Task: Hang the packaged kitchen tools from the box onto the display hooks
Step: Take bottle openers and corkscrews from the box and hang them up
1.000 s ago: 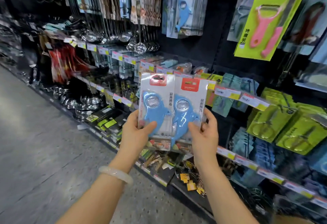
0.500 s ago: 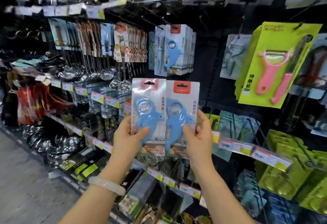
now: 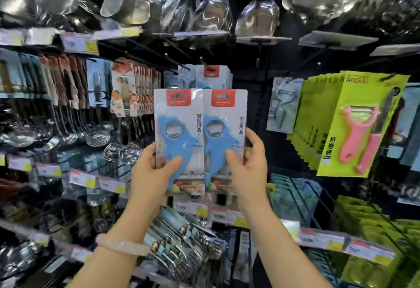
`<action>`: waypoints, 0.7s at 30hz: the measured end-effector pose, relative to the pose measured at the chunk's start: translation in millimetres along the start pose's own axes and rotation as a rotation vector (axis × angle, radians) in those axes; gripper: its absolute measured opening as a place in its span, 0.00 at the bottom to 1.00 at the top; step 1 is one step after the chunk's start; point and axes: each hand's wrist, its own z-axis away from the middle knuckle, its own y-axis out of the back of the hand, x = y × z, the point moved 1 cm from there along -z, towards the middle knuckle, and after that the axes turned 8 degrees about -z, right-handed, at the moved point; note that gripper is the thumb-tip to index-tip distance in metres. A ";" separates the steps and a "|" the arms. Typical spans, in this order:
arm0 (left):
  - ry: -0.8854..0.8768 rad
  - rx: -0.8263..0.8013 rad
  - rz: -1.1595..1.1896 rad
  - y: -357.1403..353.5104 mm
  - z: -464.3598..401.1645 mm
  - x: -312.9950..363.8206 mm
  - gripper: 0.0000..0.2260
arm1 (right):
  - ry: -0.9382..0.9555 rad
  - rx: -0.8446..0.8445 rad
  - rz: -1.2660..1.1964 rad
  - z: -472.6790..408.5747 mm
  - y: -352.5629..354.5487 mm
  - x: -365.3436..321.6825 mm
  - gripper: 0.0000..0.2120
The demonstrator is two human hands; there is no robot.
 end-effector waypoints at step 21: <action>-0.068 -0.146 0.074 49.1 -104.7 -18.4 0.20 | 0.128 0.122 0.163 -79.9 -90.6 -2.0 0.27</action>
